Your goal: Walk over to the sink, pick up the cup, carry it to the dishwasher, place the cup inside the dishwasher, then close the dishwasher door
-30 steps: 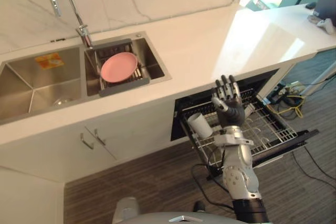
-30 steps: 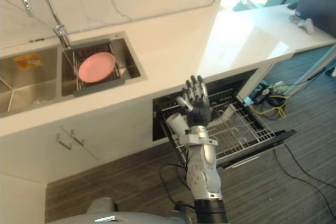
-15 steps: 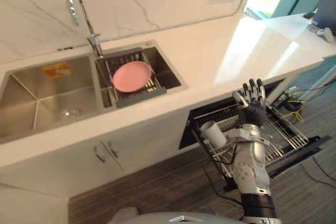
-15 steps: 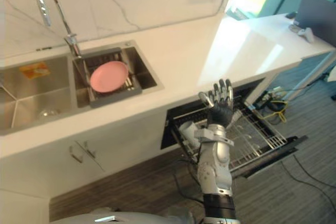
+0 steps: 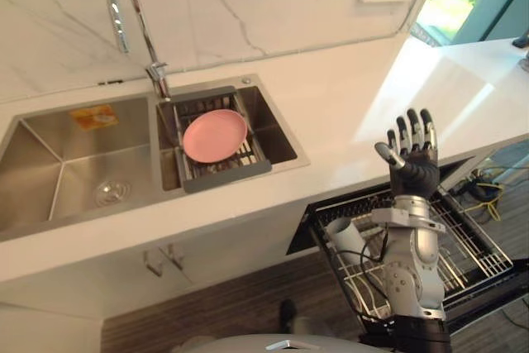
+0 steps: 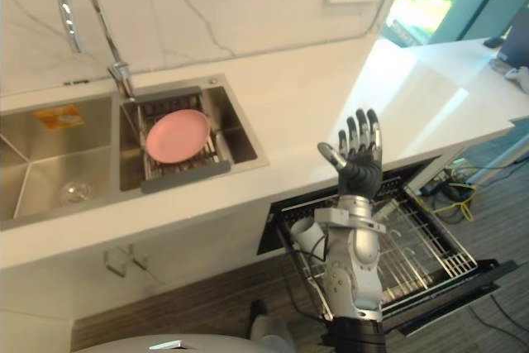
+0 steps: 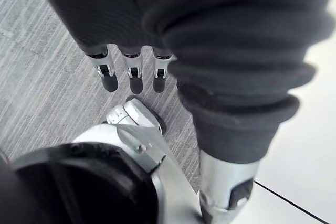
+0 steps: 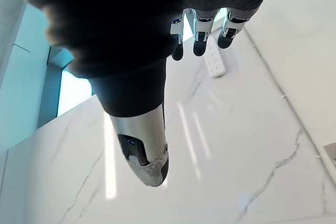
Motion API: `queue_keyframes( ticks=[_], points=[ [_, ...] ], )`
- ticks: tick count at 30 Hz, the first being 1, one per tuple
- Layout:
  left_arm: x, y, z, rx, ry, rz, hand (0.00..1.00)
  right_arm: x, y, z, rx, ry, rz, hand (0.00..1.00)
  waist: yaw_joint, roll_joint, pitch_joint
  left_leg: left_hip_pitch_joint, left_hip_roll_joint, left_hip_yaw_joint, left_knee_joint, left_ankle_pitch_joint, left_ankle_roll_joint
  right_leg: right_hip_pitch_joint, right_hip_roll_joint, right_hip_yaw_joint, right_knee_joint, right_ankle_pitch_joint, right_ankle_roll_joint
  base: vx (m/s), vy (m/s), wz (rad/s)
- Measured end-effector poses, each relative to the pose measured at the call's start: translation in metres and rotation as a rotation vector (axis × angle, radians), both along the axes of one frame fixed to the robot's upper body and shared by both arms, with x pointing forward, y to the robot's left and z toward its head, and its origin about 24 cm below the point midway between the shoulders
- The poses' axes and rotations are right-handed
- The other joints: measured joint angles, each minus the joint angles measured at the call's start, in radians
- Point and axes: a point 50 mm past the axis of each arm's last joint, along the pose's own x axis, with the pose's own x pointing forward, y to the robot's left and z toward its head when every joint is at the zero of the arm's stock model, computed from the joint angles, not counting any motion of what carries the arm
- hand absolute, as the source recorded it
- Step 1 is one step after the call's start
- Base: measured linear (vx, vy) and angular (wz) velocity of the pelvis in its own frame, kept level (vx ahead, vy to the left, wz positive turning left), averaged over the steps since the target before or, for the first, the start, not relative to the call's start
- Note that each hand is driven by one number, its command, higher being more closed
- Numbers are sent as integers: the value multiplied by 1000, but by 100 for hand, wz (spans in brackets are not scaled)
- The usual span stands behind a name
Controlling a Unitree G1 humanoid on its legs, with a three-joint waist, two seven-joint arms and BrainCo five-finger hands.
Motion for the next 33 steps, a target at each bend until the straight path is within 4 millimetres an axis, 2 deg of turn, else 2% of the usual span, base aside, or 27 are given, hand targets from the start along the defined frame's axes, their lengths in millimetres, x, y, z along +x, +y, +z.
queue_keyframes(
  ticks=[3, 7, 12, 16, 19, 21, 23, 25, 28, 33],
  points=[
    [-1, 3, 0, 6, -2, 27, 0, 1, 2, 1, -6, -13, 19, 0, 0, -19, -11, 12, 10, 4, -42, 15, -3, 29, 16, 1, -82, 44, -10, 82, -22, -4],
    [-3, 7, 1, 22, 1, 38, 0, 2, 8, -3, -42, -13, 101, 0, 0, -38, -26, 19, -5, 20, -59, 20, 2, 61, 11, 13, -166, 89, 5, 60, 60, -8],
    [0, 7, 0, 43, -23, 30, 0, 6, 21, -17, -54, 52, 237, 0, 0, -38, -30, 29, -17, 33, -62, 16, 8, 75, 0, 29, -197, 106, 15, 25, 65, -7],
    [2, 7, 0, 59, -22, 36, 0, 13, 28, -35, -152, 179, 271, 0, 9, -37, -30, 26, -17, 29, -65, 16, 9, 75, -6, 24, -197, 106, 14, -17, 12, 2],
    [5, 8, 1, 74, -18, -13, 0, 33, 34, -32, -534, 230, 254, 0, 14, -36, -31, 16, -19, 2, -74, 27, 10, 75, -16, -7, -198, 105, 14, -38, -2, 26],
    [9, 10, 2, 87, -26, -49, 0, 57, 40, -7, -845, 175, 205, 0, 25, -35, -31, -3, -22, -37, -77, 42, 7, 75, -24, -48, -197, 105, 13, -32, -7, 47],
    [11, 11, 2, 90, -31, -58, 0, 74, 43, 10, -977, 148, 175, 0, 40, -35, -31, -12, -22, -62, -84, 55, 4, 79, -27, -70, -197, 105, 11, -24, -10, 51],
    [16, 11, 3, 89, -37, -57, 0, 96, 40, 24, -1090, 166, 120, 0, 68, -38, -33, -14, -18, -105, -108, 80, -5, 95, -33, -123, -197, 98, 5, -30, -40, 71],
    [15, 11, 4, 75, -29, -37, 0, 110, 33, 23, -1170, 225, 45, 0, 110, -42, -36, -16, -16, -157, -134, 108, -11, 110, -40, -177, -197, 88, 2, -31, -46, 56],
    [0, 12, 4, 61, 3, 24, 0, 120, 30, 1, -1351, 326, -24, 0, 131, -49, -39, -28, -18, -194, -184, 156, -19, 116, -57, -241, -197, 84, 4, -48, -13, 42]
  ],
)
